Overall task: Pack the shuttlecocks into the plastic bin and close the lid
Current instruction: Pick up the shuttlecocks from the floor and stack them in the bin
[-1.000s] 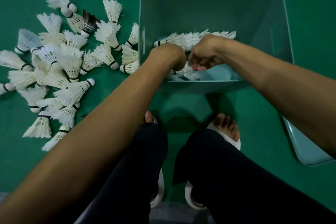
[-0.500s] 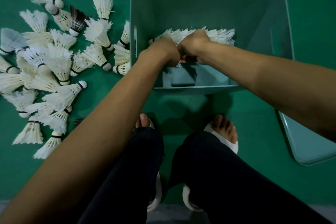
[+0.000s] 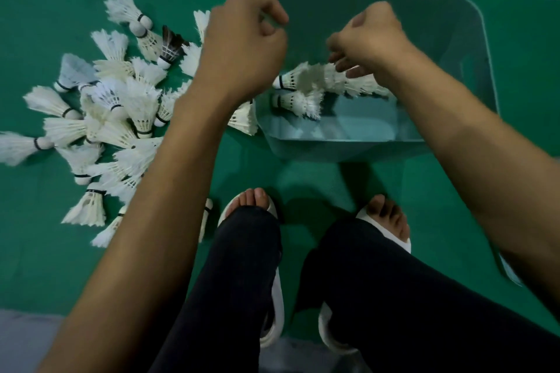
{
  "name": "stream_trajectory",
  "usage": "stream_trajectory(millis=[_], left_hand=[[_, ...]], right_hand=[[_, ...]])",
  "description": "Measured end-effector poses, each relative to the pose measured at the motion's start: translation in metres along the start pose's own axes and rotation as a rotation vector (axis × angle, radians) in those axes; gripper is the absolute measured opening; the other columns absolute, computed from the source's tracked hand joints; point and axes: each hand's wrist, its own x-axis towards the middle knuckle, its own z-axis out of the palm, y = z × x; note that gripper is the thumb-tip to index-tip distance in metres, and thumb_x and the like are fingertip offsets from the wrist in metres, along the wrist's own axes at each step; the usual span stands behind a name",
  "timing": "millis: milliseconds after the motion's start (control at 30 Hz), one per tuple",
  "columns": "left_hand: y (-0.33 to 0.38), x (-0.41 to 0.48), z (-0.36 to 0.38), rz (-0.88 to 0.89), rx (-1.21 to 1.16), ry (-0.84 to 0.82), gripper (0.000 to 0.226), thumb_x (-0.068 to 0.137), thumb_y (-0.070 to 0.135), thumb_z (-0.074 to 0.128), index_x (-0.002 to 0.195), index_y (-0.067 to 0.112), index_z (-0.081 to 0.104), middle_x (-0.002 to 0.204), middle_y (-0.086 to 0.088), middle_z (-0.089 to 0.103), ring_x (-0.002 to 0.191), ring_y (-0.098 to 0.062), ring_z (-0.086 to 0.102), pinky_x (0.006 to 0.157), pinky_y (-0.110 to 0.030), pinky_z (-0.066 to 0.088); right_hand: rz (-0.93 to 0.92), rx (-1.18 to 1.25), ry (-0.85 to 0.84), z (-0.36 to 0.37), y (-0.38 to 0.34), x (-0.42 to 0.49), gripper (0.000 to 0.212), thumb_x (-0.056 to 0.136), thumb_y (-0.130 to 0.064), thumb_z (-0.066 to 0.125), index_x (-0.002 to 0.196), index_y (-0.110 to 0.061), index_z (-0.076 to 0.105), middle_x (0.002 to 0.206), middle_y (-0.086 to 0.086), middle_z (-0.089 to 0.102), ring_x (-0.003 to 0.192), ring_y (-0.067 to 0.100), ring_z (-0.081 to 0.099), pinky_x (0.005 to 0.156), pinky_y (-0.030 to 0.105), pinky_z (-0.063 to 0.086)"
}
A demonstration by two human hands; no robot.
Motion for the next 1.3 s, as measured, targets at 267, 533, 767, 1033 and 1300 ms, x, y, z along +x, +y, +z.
stream_trajectory(millis=[267, 533, 767, 1033, 1300], left_hand=[[-0.16, -0.107, -0.021, -0.577, 0.377, -0.079, 0.03, 0.083, 0.019, 0.071, 0.112, 0.013, 0.07, 0.103, -0.009, 0.073, 0.095, -0.031, 0.067, 0.076, -0.032, 0.048], [-0.188, -0.158, 0.02, -0.552, 0.686, -0.251, 0.069, 0.063, 0.04, 0.088, 0.12, 0.022, 0.054, 0.126, -0.011, 0.045, 0.119, -0.036, 0.043, 0.089, -0.045, 0.045], [-0.194, -0.139, 0.016, -0.551, 0.641, -0.158, 0.039, 0.078, 0.031, 0.075, 0.107, 0.011, 0.056, 0.11, -0.012, 0.059, 0.11, -0.036, 0.053, 0.07, -0.038, 0.041], [-0.156, -0.111, 0.022, -0.678, -0.244, 0.218, 0.031, 0.078, 0.039, 0.071, 0.063, 0.017, 0.055, 0.055, 0.006, 0.054, 0.048, -0.01, 0.048, 0.051, -0.025, 0.036], [-0.152, -0.113, 0.054, -0.629, -0.207, 0.064, 0.075, 0.089, 0.082, 0.037, 0.084, 0.013, 0.067, 0.087, -0.002, 0.071, 0.083, -0.023, 0.064, 0.076, -0.04, 0.045]], right_hand=[[-0.409, 0.239, -0.251, 0.076, -0.051, -0.119, 0.014, 0.089, -0.009, 0.067, 0.077, -0.002, 0.069, 0.07, 0.01, 0.074, 0.047, 0.009, 0.058, 0.047, 0.03, 0.05], [0.228, 0.157, -0.796, 0.167, 0.01, -0.126, 0.019, 0.102, -0.002, 0.041, 0.115, 0.004, 0.052, 0.07, 0.016, 0.063, 0.043, 0.016, 0.048, 0.037, 0.017, 0.036], [0.354, 0.101, -0.712, 0.175, 0.036, -0.122, 0.025, 0.097, -0.007, 0.052, 0.118, 0.007, 0.053, 0.074, 0.02, 0.07, 0.046, 0.019, 0.054, 0.049, 0.025, 0.042], [0.498, 0.371, -0.654, 0.167, 0.036, -0.126, 0.041, 0.092, -0.045, 0.064, 0.098, -0.004, 0.063, 0.079, 0.013, 0.074, 0.055, 0.02, 0.063, 0.053, 0.024, 0.049], [0.254, 0.486, -0.232, 0.167, 0.027, -0.138, 0.027, 0.08, -0.022, 0.081, 0.097, -0.011, 0.064, 0.075, 0.004, 0.073, 0.062, 0.016, 0.067, 0.059, 0.03, 0.055]])
